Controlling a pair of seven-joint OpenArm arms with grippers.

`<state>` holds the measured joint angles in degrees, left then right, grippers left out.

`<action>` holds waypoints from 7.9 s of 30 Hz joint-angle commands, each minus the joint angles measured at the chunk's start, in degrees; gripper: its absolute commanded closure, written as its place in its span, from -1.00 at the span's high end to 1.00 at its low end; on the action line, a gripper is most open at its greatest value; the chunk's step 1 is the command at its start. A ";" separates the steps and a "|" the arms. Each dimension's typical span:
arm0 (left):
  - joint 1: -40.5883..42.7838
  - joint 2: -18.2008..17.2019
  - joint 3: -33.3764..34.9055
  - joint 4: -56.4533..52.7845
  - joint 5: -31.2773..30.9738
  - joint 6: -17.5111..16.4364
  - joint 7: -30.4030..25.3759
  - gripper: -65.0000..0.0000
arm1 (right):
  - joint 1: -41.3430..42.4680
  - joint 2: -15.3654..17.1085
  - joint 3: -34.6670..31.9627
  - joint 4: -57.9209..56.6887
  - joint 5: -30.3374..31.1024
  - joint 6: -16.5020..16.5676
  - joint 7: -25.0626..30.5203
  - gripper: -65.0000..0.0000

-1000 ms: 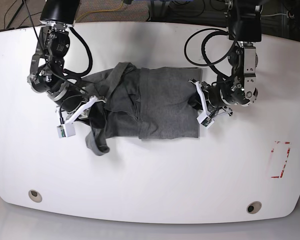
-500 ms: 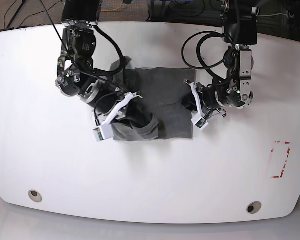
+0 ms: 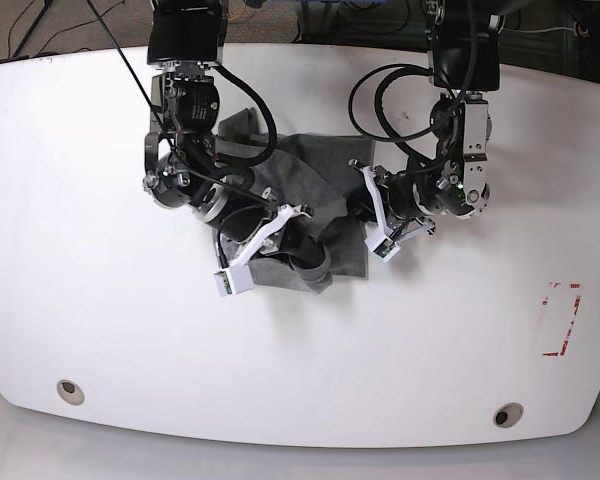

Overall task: Layout the t-shirt on the table in an organized manner, then fold the t-shirt properly
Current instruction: 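Lift the shirt end with the right gripper and fold it toward the left gripper, then lay the folded end down with the right gripper onto the shirt, then open the left gripper and lift it away from the shirt, then press the folded shirt flat with the right gripper and release, then grasp opposite edges of the folded shirt with both grippers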

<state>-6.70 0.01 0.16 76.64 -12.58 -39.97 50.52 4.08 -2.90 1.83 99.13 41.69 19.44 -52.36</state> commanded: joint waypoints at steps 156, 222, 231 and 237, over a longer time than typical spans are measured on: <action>14.22 -24.85 -49.44 26.70 -26.94 -0.03 17.13 0.29 | 14.96 -4.53 -31.58 -14.60 -49.47 -8.06 14.60 -0.02; 10.52 -8.58 -2.58 13.78 -5.14 -0.03 10.53 -0.52 | 5.02 7.86 2.79 -34.38 -43.41 17.96 39.22 -0.76; 1.91 -13.33 2.87 8.59 -4.96 -0.03 10.53 -0.52 | -2.89 7.86 6.66 -24.54 -43.41 17.96 36.67 -0.76; -7.23 -13.86 7.70 6.74 -4.96 -0.03 10.71 -0.52 | -8.08 6.81 7.10 -17.68 -43.41 17.88 35.17 -0.76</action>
<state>-10.22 -13.54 7.33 82.56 -16.99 -40.01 61.84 -2.90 4.10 8.58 78.94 -1.04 37.50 -16.36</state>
